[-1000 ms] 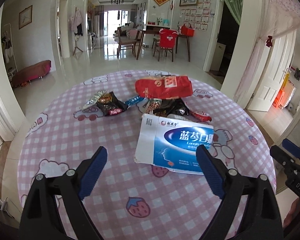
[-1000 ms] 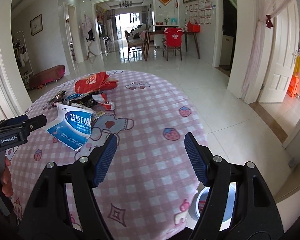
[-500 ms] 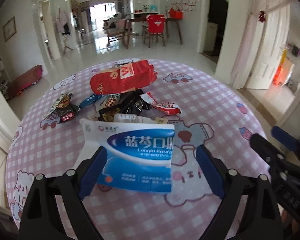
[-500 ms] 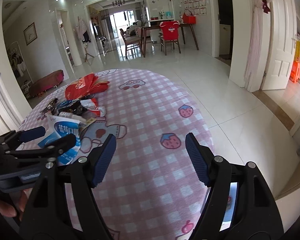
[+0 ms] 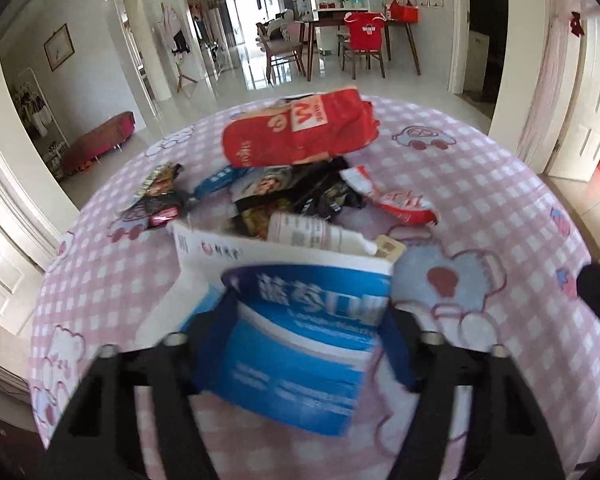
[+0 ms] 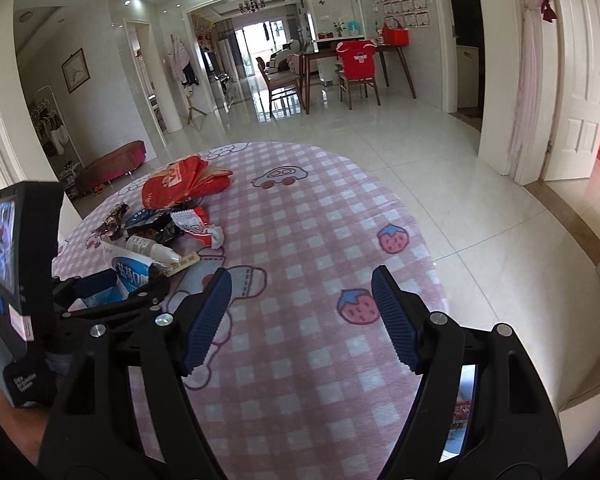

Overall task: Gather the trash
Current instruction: 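Grasp the blue-white medicine box with the left tool and lift it, then reposition the left tool on the medicine box while the right tool approaches the white bottle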

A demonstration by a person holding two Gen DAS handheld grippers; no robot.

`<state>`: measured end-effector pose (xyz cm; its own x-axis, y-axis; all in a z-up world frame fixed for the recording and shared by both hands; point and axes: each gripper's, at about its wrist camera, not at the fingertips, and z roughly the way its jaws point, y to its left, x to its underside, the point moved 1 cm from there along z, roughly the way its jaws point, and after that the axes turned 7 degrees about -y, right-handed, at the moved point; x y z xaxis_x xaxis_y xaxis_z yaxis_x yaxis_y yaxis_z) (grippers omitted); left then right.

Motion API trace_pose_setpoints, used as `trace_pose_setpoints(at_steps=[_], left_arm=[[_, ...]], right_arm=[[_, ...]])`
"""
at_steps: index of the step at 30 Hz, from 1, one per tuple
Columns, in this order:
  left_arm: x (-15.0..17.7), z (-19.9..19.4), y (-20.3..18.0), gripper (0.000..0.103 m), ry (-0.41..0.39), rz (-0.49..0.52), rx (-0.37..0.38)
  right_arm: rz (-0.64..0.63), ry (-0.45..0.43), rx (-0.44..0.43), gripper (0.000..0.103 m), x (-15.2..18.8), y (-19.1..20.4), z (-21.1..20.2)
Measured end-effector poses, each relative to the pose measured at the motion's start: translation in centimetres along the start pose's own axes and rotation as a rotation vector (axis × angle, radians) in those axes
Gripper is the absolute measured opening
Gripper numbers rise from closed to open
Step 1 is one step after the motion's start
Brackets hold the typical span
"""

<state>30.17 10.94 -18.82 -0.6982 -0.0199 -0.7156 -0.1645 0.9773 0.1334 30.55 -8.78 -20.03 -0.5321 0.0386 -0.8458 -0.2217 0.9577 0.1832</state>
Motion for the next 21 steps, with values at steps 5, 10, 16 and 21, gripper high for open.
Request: trace_pose_setpoints(at_steps=[5,10,16,21], left_arm=[[1.3,-1.7,2.4,0.030,-0.027,-0.026,0.076],[2.4,-2.8,5.4,0.026,-0.035,-0.108,0.088],[2.9,-2.5,8.5,0.044,-0.028,-0.265,0.100],[2.2,-1.8,8.4,0.044,-0.025,-0.253,0.098]], right_arm=[[-0.019,0.014,-0.026,0.072,0.2,1.5,0.3],[-0.035,0.027,-0.055,0.072,0.2,3.2,0.6],[-0.068,0.048,-0.087,0.072,0.2,5.6,1.5],[-0.102,0.083,-0.114,0.072,0.5,7.5,2.8]])
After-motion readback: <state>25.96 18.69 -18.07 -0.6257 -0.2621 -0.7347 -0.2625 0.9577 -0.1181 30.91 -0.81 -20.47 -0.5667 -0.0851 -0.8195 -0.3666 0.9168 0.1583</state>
